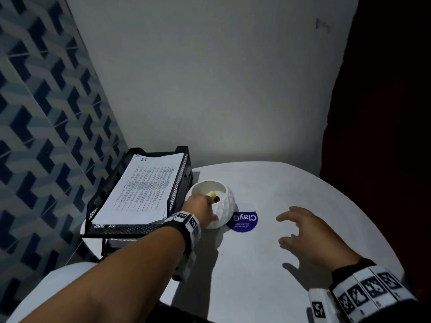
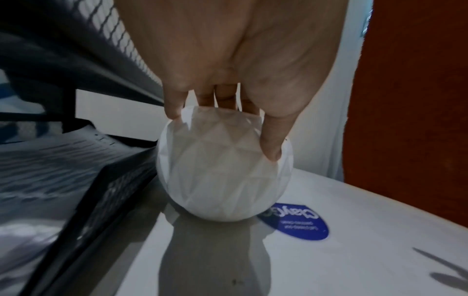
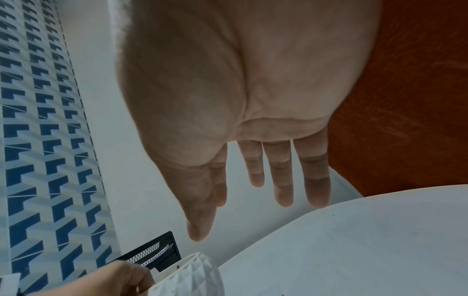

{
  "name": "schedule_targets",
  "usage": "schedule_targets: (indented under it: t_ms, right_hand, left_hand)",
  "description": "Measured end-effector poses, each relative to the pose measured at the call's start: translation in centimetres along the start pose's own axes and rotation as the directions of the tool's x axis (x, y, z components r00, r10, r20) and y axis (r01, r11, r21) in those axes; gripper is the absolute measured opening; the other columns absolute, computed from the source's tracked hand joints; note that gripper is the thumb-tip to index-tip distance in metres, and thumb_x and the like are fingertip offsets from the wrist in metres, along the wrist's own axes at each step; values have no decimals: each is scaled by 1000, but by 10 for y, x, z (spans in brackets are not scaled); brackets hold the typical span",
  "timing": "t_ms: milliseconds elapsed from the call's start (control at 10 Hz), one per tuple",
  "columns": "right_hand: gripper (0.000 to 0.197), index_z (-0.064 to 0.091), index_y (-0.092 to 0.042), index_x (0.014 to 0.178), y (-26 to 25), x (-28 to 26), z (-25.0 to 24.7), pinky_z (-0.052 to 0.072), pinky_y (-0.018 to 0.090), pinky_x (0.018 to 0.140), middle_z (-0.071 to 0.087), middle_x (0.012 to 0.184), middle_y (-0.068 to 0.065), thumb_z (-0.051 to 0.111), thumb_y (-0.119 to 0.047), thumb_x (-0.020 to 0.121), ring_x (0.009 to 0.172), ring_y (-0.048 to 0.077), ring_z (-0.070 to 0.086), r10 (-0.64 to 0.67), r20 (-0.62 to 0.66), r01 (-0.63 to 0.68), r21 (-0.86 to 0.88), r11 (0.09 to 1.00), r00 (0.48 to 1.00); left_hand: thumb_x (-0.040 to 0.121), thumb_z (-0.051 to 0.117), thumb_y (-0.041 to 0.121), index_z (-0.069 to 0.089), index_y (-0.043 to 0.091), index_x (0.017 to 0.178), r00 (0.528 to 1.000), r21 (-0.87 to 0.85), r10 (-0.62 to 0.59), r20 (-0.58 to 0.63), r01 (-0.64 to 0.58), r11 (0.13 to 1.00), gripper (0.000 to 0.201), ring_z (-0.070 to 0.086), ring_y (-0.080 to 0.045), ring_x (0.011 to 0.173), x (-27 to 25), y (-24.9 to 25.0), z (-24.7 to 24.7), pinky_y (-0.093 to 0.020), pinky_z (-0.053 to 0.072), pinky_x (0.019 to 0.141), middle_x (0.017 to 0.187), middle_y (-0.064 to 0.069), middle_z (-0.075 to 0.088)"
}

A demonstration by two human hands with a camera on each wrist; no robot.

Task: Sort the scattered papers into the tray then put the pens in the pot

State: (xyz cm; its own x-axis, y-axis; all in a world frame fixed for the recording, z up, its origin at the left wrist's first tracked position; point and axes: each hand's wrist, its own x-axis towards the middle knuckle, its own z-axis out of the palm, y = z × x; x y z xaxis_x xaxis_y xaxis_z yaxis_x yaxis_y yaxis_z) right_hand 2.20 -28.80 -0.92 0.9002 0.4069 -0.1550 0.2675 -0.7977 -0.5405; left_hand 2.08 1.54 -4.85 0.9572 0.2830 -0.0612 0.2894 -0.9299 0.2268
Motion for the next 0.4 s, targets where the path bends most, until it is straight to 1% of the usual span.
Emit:
schedule_targets:
  t_ms: [100, 200, 300, 400]
  right_hand:
    - [49, 60, -46, 125, 1, 0, 0, 44, 32, 111, 34, 163, -8, 83, -32, 84, 138, 16, 50, -2, 2, 2, 0, 1000, 1000]
    - [47, 59, -47, 122, 2, 0, -2, 44, 29, 110, 38, 160, -11, 83, -33, 84, 135, 13, 50, -1, -6, 1, 16, 1000, 1000]
    - [46, 60, -45, 122, 3, 0, -3, 43, 26, 109, 40, 157, -12, 83, -34, 84, 134, 10, 51, -1, -2, 1, 23, 1000, 1000]
    - [46, 61, -43, 124, -2, 0, -7, 43, 22, 105, 43, 153, -14, 83, -35, 85, 124, 6, 53, -13, -28, 14, 47, 999, 1000]
  left_hand:
    - [72, 77, 38, 73, 23, 108, 999, 36, -29, -29, 30, 999, 39, 68, -29, 100, 8, -5, 13, -31, 56, 85, 103, -8, 72]
    - [73, 77, 33, 72, 22, 109, 998, 19, -22, -61, 24, 1000, 38, 67, -32, 99, 11, -4, 16, -32, 54, 84, 102, -9, 71]
    - [82, 60, 24, 69, 23, 114, 991, 11, 25, -132, -24, 1000, 33, 66, -38, 98, 15, -9, 21, -38, 56, 84, 105, -12, 69]
    - [86, 49, 30, 65, 27, 123, 975, -113, 97, -202, -122, 986, 41, 65, -32, 104, 5, -9, 10, -39, 54, 89, 117, -7, 67]
